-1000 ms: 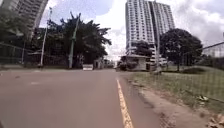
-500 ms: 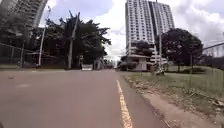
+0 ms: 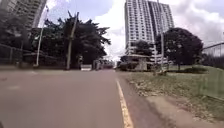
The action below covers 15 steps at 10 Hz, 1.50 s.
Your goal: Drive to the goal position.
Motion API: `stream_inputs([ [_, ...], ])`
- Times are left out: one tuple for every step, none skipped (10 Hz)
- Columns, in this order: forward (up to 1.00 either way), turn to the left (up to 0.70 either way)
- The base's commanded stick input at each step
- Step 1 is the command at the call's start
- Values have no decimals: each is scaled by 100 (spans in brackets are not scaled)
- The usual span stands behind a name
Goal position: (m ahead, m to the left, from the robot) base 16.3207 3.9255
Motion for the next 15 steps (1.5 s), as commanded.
stream_inputs([
  [70, 0],
  [70, 0],
  [70, 0],
  [70, 0],
  [70, 0],
  [70, 0],
  [70, 0],
  [70, 0],
  [70, 0],
  [70, 0],
  [70, 0],
  [70, 0],
  [70, 0],
  [70, 0],
  [70, 0],
])
